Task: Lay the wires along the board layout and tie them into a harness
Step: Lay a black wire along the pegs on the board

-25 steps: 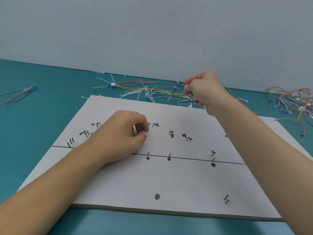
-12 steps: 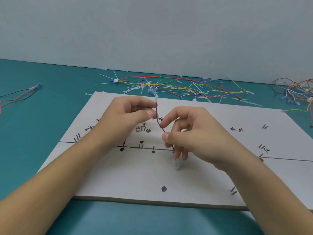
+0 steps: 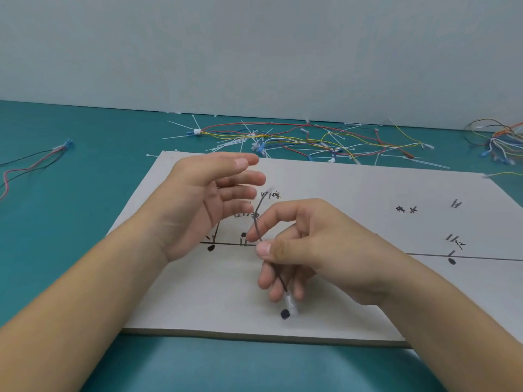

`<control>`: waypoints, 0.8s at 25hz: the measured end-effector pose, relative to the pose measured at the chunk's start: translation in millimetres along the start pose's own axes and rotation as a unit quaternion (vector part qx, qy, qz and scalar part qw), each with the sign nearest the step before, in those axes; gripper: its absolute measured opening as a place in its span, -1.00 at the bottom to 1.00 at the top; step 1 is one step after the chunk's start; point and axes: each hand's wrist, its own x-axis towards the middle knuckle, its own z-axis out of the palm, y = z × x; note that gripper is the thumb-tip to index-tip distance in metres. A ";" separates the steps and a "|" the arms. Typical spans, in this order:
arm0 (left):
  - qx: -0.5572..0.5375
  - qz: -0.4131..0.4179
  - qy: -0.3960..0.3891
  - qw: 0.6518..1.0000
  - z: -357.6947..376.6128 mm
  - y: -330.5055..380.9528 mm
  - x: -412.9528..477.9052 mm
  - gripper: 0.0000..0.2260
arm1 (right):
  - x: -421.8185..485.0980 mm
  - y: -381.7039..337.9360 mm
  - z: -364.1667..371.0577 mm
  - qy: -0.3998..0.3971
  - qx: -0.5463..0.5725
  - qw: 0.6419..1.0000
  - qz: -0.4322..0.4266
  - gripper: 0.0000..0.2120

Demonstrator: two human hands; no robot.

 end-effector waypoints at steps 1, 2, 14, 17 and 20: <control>0.033 -0.006 -0.004 0.999 -0.6 1.8 -0.8 -0.70 | 0.5 0.7 1.1 -0.007 -0.001 1.000 0.002 -0.92; 0.071 -0.005 0.009 0.997 -0.5 2.3 -1.2 -0.75 | 0.7 1.2 1.8 -0.008 -0.002 1.000 0.004 -0.92; 0.245 0.123 0.228 0.934 -14.6 -0.8 8.8 -0.89 | 6.8 6.0 4.6 0.166 -0.063 0.984 -0.023 -0.81; 0.325 0.129 0.206 0.914 -16.3 -0.9 8.4 -0.88 | 7.8 5.7 3.2 0.191 -0.059 0.979 -0.029 -0.76; 0.389 0.115 0.188 0.894 -19.0 0.7 7.4 -0.88 | 7.9 6.7 5.6 0.182 -0.074 0.980 -0.016 -0.73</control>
